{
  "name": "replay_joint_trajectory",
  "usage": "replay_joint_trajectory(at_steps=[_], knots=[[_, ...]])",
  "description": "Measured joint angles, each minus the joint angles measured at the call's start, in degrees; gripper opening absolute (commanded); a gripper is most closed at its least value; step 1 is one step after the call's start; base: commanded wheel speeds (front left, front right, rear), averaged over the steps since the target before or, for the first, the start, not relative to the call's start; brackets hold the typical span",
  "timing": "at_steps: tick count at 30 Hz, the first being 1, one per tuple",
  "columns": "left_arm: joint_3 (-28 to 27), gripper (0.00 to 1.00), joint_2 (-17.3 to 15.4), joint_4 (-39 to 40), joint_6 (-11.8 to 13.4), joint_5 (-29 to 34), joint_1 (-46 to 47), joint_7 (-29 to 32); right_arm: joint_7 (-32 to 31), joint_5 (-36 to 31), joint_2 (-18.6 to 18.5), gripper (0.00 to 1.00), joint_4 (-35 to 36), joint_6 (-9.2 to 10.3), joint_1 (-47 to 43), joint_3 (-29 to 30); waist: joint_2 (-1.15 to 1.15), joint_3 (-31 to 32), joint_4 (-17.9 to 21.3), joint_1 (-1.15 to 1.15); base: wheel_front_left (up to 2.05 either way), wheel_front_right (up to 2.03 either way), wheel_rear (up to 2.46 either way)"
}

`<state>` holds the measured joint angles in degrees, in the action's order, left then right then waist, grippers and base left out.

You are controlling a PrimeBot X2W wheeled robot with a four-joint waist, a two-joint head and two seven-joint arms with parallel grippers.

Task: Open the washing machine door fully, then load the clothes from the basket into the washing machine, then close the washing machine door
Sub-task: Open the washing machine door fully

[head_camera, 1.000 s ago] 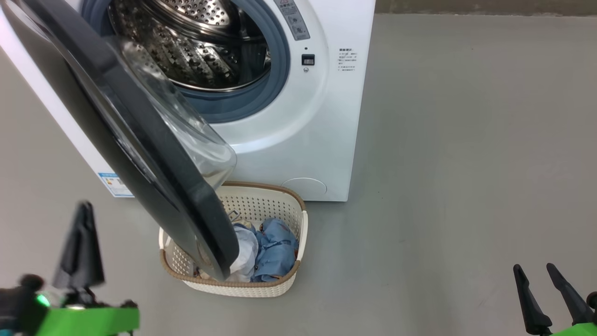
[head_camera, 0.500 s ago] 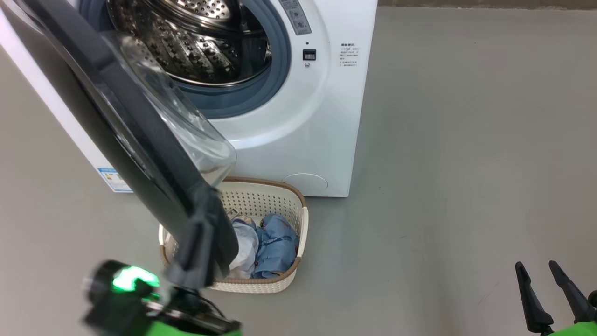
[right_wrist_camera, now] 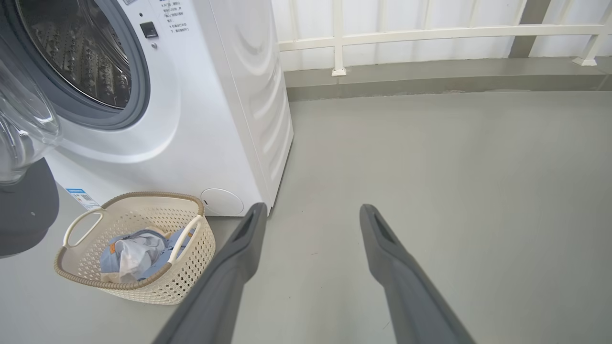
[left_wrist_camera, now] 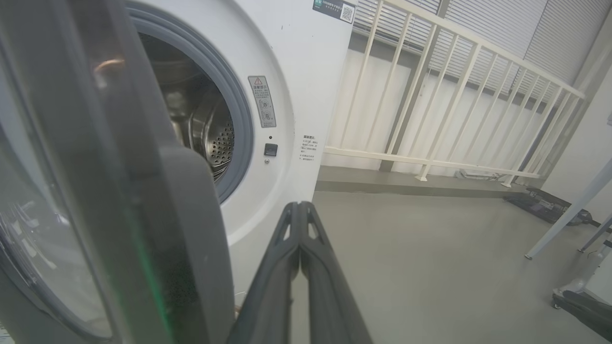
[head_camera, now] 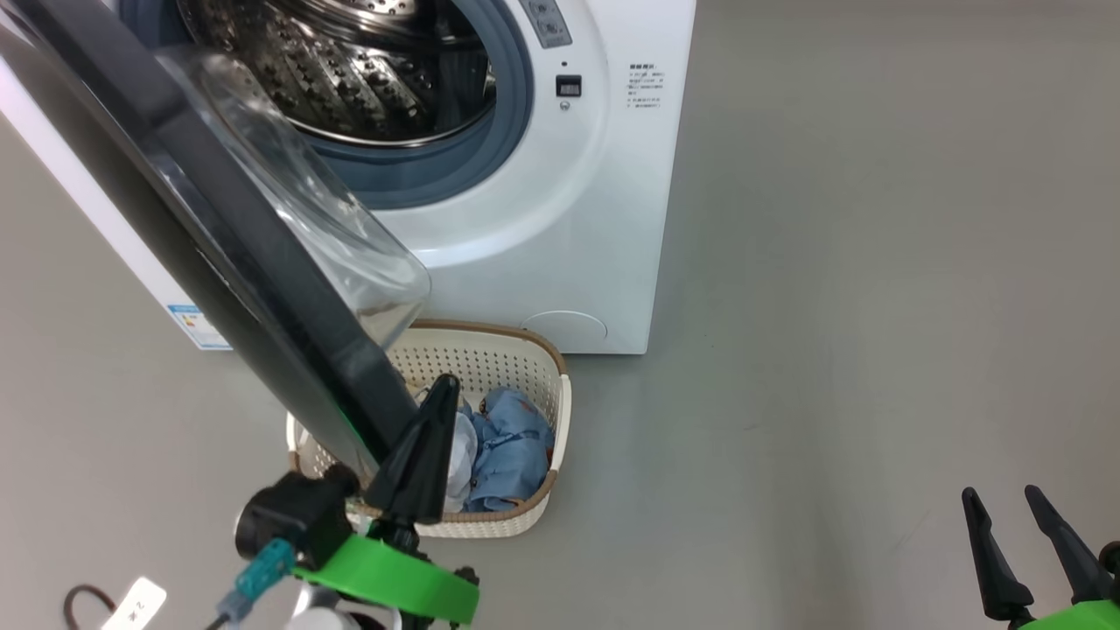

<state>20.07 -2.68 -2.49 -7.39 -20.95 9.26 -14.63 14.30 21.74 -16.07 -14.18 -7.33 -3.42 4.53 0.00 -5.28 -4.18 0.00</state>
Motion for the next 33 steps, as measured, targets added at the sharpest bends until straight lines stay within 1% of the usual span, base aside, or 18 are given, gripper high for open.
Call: replay_joint_trajectory(at_steps=[8,14,22,33], knots=[[0.18,0.00,0.12,-5.16,0.00,-1.67,3.15,0.00,0.00,0.00,0.14,1.00,0.27,0.00,1.26,0.20,0.00,-0.99,-0.32,0.00,0.00,0.00,0.00],[-1.66,0.00,0.59,-7.73,-0.20,-2.27,3.37,0.00,0.00,0.00,0.29,1.00,0.42,0.00,1.25,0.23,0.00,-0.50,-0.60,0.00,0.00,0.00,0.00],[-2.80,0.00,1.46,-9.04,-0.53,-2.15,3.15,0.00,0.00,0.01,0.30,1.00,0.67,0.00,1.16,0.18,0.00,0.22,-1.25,0.00,0.00,0.00,0.00],[-5.79,0.00,1.83,-8.77,-0.89,-1.97,-0.27,-0.01,0.00,0.02,0.27,1.00,1.19,0.00,1.04,-0.14,0.00,1.03,-2.39,0.00,0.00,0.00,0.00]])
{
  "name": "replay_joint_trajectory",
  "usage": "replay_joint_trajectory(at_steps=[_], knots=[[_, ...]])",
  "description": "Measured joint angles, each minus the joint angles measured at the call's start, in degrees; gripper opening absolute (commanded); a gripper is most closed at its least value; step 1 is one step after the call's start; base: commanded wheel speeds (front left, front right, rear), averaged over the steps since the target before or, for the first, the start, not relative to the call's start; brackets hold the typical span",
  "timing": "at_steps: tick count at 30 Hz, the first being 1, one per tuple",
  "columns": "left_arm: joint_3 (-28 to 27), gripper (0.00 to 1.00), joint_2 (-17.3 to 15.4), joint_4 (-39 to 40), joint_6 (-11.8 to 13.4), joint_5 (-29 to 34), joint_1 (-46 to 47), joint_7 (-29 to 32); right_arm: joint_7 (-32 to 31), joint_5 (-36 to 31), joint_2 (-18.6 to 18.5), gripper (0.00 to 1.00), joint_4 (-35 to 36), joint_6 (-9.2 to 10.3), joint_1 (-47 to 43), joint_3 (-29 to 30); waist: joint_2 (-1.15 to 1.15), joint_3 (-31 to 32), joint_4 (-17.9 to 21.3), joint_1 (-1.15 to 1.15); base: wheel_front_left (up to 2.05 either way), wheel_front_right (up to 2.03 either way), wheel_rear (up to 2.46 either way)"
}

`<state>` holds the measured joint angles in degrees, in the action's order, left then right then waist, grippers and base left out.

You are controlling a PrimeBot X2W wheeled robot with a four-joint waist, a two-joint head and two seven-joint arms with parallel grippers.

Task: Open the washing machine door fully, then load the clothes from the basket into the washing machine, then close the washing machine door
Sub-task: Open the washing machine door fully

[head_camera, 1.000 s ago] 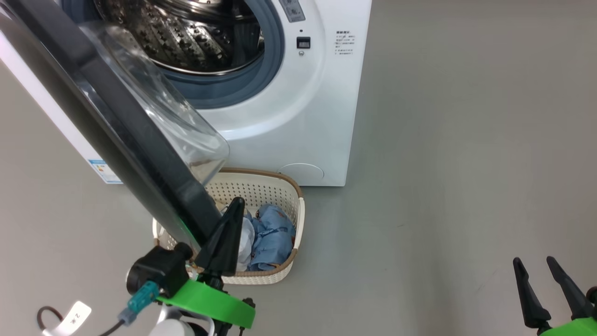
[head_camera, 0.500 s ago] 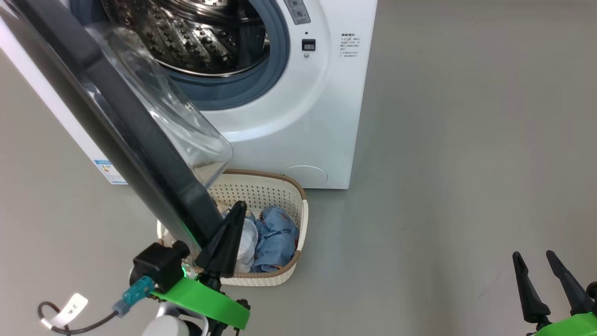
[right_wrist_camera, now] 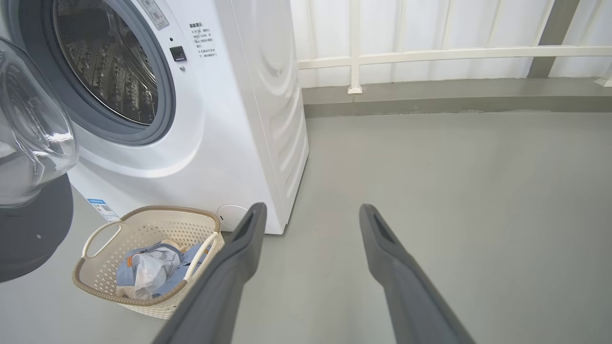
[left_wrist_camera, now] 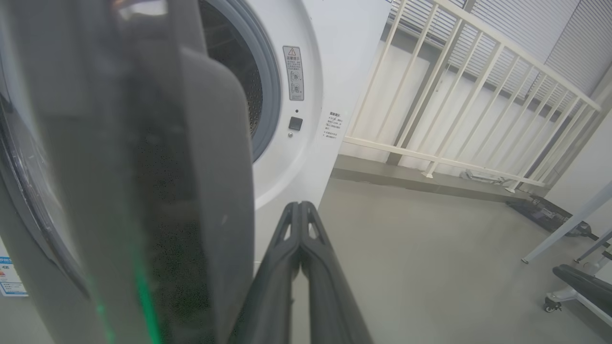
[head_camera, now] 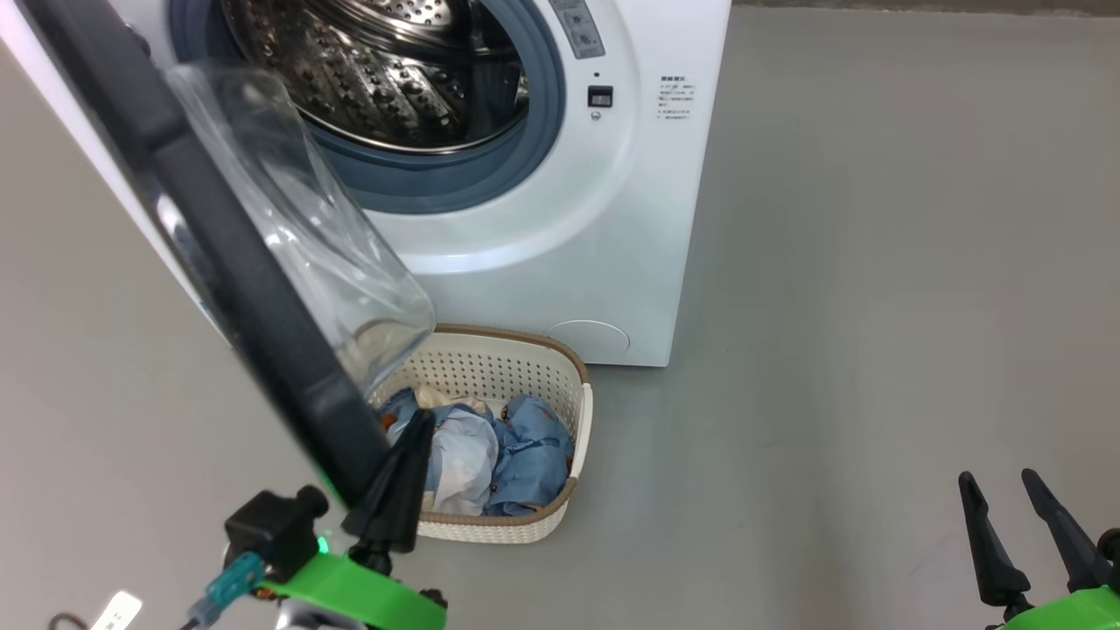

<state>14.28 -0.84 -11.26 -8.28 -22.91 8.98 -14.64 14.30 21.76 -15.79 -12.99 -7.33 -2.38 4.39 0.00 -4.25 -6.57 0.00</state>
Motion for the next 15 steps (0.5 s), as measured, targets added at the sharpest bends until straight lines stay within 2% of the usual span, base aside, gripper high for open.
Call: replay_joint_trajectory(at_steps=[9,15], knots=[[-3.61,0.00,-0.27,2.43,0.22,1.49,-3.88,0.01,0.00,0.01,-0.02,1.00,0.14,0.00,-0.64,-0.19,0.00,0.10,-1.47,0.00,0.00,0.00,0.00],[-5.57,0.00,-0.29,4.88,1.60,1.93,-6.49,0.00,0.00,0.01,-0.02,1.00,0.30,0.00,-0.67,0.00,0.00,-0.18,-2.76,0.00,0.00,0.00,0.00]])
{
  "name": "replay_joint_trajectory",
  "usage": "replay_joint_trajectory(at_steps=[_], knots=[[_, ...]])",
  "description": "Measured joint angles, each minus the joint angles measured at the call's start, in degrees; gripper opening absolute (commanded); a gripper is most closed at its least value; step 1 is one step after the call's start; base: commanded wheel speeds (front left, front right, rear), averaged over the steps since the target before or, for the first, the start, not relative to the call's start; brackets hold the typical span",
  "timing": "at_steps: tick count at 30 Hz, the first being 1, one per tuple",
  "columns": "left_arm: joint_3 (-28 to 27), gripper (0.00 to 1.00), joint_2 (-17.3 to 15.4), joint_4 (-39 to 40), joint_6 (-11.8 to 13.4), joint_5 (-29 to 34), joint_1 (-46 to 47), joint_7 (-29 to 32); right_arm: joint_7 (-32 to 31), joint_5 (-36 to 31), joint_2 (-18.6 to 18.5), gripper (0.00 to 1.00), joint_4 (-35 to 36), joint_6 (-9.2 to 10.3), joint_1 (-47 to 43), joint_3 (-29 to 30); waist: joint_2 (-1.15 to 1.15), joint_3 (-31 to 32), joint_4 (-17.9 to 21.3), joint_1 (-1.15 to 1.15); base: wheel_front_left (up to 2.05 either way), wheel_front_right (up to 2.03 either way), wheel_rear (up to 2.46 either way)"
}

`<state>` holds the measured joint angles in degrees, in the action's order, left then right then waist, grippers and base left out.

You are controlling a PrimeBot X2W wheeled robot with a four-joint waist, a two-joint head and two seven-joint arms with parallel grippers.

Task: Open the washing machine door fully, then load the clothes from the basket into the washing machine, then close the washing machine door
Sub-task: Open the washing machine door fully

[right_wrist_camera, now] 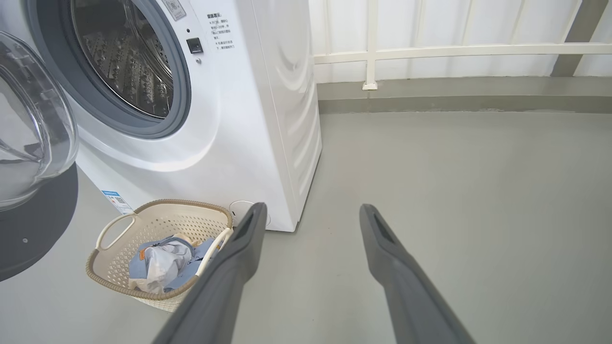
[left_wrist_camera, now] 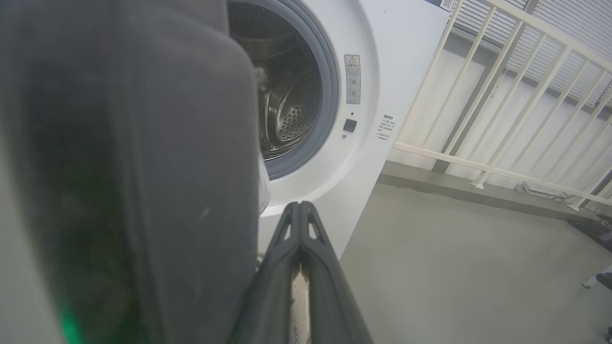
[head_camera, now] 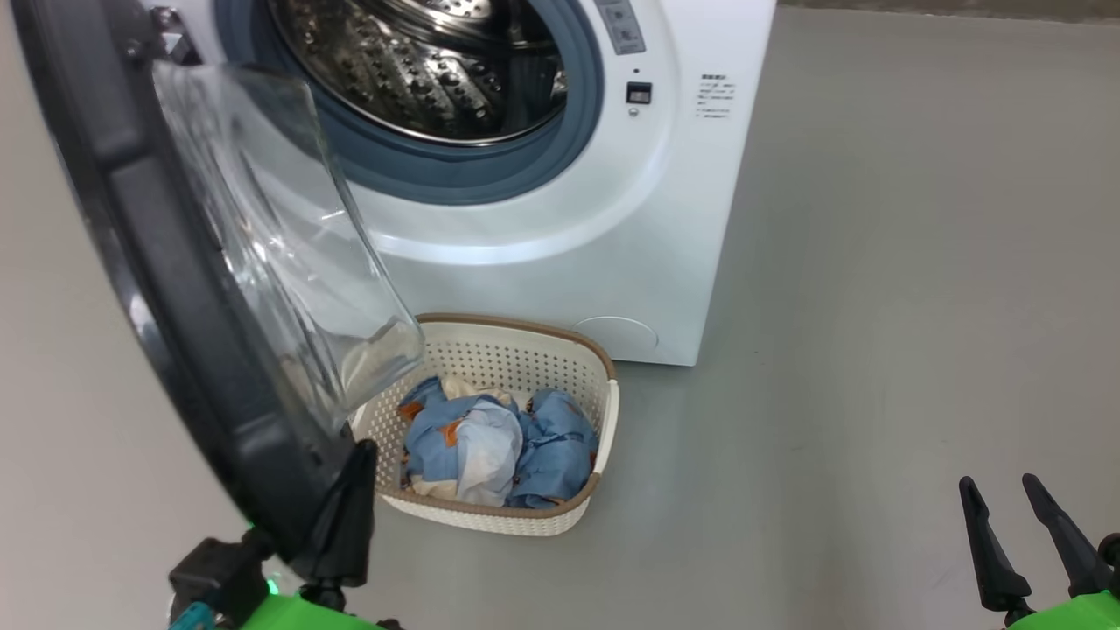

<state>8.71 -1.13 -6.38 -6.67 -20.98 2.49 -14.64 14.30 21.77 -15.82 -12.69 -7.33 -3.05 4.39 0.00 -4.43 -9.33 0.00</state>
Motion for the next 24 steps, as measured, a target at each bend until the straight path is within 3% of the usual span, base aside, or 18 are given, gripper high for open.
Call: replay_joint_trajectory(at_steps=[24], knots=[[-15.03,0.00,-3.53,0.81,6.45,0.93,-2.60,0.00,0.00,0.00,0.18,1.00,0.36,0.00,0.03,0.07,0.00,-2.37,-4.36,0.00,0.00,0.00,0.00]])
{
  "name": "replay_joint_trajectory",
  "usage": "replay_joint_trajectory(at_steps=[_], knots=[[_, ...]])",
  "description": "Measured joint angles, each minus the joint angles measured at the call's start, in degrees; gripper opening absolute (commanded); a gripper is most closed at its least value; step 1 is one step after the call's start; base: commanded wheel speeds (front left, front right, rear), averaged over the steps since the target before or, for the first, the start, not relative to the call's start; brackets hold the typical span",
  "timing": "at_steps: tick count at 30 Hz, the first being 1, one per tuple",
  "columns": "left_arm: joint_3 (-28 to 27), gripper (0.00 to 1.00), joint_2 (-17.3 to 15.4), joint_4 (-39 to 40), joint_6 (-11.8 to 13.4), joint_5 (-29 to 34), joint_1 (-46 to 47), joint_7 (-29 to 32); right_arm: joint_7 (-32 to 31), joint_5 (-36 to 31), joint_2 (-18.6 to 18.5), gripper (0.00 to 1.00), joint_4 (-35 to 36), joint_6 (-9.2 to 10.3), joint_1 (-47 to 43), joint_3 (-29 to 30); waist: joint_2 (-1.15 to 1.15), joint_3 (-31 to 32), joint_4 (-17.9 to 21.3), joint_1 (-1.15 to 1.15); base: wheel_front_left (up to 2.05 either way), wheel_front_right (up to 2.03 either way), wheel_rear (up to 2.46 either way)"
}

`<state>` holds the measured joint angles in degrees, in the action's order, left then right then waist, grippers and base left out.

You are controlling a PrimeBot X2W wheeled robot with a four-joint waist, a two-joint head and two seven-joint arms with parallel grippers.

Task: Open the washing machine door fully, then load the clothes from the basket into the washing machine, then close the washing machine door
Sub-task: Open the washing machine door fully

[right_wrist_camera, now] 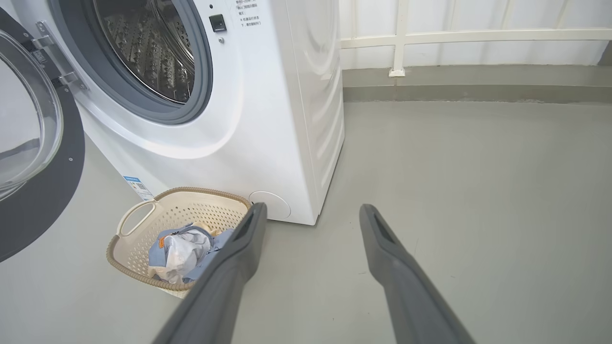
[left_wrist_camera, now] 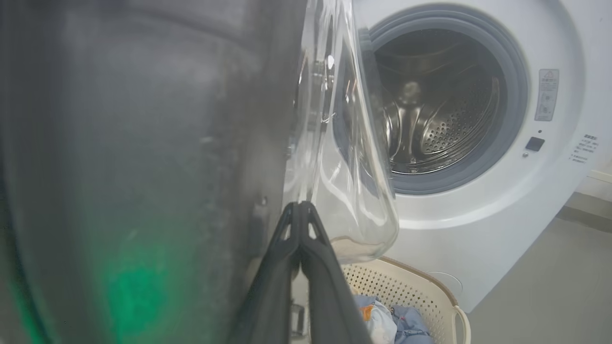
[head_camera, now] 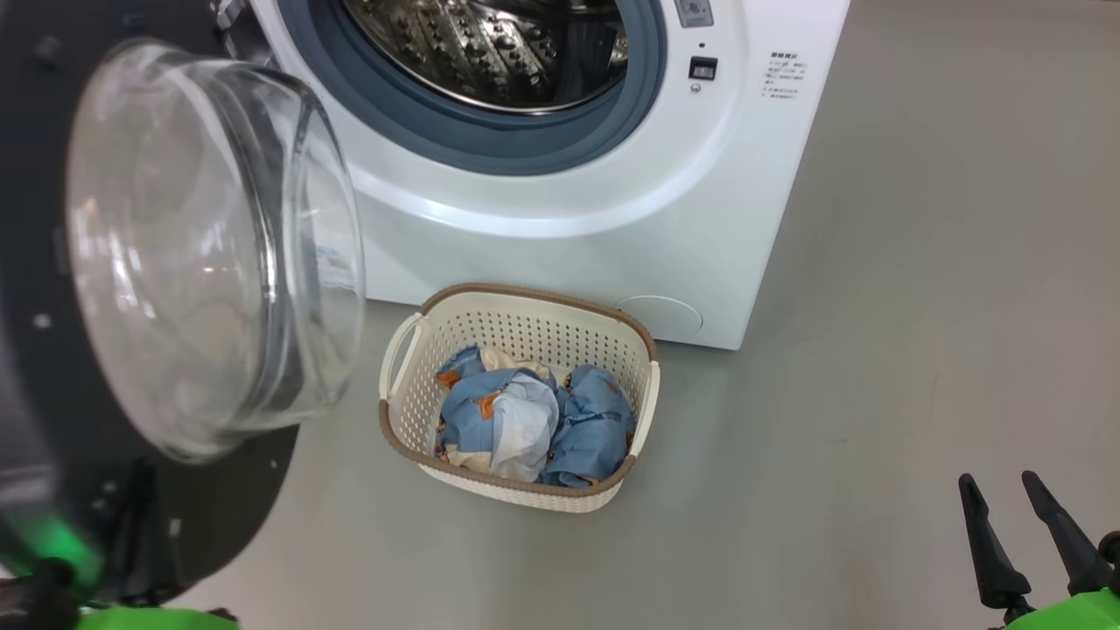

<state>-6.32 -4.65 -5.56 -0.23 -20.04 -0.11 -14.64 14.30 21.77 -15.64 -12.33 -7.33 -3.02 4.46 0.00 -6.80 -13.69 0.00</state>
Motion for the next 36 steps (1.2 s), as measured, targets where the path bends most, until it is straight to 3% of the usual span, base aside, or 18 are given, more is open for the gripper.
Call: replay_joint_trajectory(at_steps=[10,24,32,36], knots=[[-5.44,0.00,-2.46,-4.58,1.49,0.05,2.88,0.01,0.00,0.00,-0.04,1.00,0.48,0.00,0.24,0.19,0.00,-1.85,-0.10,0.00,0.00,0.00,0.00],[-14.64,0.00,-8.57,-13.13,1.75,0.27,9.81,0.01,0.00,0.00,-0.26,1.00,0.76,0.00,0.97,0.60,0.00,-4.56,0.11,0.00,0.00,0.00,0.00],[-20.12,0.00,-11.92,-19.89,1.38,0.49,14.72,0.01,0.00,-0.01,-0.30,1.00,1.25,0.00,2.32,0.60,0.00,-6.90,0.60,0.00,0.00,0.00,0.00],[-23.14,0.00,-13.80,-24.10,-0.27,0.52,17.63,0.01,0.00,-0.01,-0.32,1.00,1.26,0.00,3.01,0.56,0.00,-8.38,1.03,0.00,0.00,0.00,0.00]])
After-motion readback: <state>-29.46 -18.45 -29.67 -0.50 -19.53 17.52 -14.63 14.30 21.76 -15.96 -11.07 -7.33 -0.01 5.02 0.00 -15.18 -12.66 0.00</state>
